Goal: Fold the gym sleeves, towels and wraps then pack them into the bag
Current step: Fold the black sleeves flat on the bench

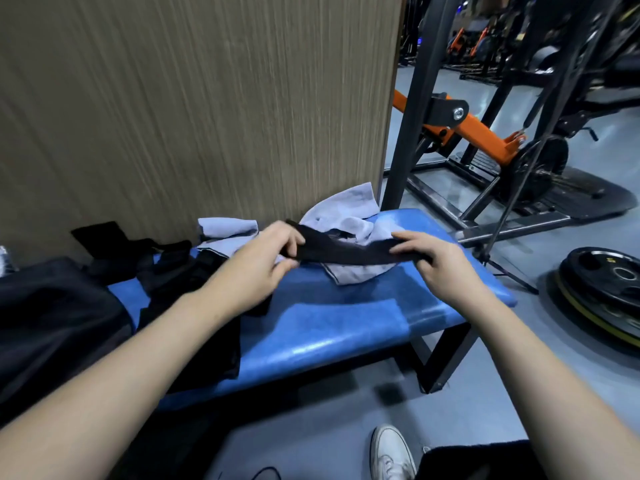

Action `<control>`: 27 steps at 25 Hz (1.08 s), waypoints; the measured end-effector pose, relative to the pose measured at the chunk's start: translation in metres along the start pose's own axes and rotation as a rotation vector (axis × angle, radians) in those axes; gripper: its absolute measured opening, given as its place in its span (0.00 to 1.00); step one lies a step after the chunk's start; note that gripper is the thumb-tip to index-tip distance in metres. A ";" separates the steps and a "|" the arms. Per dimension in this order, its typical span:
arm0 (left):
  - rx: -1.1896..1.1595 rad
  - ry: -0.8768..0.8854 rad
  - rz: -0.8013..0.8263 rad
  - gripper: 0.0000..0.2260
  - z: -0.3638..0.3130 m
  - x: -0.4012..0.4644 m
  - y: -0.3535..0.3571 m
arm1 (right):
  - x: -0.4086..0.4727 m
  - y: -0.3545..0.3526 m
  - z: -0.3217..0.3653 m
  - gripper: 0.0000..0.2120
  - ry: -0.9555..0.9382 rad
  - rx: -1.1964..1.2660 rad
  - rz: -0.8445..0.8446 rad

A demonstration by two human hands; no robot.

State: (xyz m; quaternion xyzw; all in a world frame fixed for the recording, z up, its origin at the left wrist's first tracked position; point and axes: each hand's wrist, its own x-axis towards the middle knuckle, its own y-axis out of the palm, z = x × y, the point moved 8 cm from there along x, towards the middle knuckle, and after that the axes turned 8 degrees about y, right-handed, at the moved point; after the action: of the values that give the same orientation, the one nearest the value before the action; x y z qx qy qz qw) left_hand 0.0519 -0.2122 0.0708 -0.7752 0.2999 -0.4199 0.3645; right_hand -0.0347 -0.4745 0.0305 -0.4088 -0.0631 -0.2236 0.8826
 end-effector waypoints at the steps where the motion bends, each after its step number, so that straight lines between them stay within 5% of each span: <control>1: 0.039 -0.007 0.058 0.12 0.005 -0.013 0.014 | -0.003 0.009 -0.006 0.27 -0.010 -0.065 0.063; 7: 0.237 -0.093 0.390 0.10 0.024 -0.067 0.080 | -0.034 0.061 -0.033 0.23 0.021 -0.336 0.500; 10: 0.288 -0.069 0.408 0.08 0.028 -0.068 0.079 | -0.044 0.061 -0.033 0.24 0.057 -0.262 0.608; 13: 0.310 -0.051 0.332 0.06 0.027 -0.057 0.066 | -0.036 0.041 -0.026 0.17 0.068 -0.048 0.464; 16: 0.399 -0.053 0.298 0.14 0.034 -0.048 0.063 | -0.027 0.035 -0.033 0.17 0.069 -0.200 0.318; 20: 0.532 -0.123 0.457 0.23 0.055 -0.048 0.077 | -0.027 0.052 -0.057 0.26 0.185 -0.463 0.460; 27: 0.512 -0.144 0.442 0.24 0.058 -0.054 0.076 | -0.027 0.045 -0.058 0.24 0.375 -0.315 0.414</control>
State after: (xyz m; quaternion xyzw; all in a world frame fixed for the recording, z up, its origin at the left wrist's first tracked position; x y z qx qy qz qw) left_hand 0.0651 -0.1940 -0.0366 -0.6026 0.3189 -0.3366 0.6496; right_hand -0.0429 -0.4836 -0.0464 -0.4961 0.2204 -0.1175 0.8316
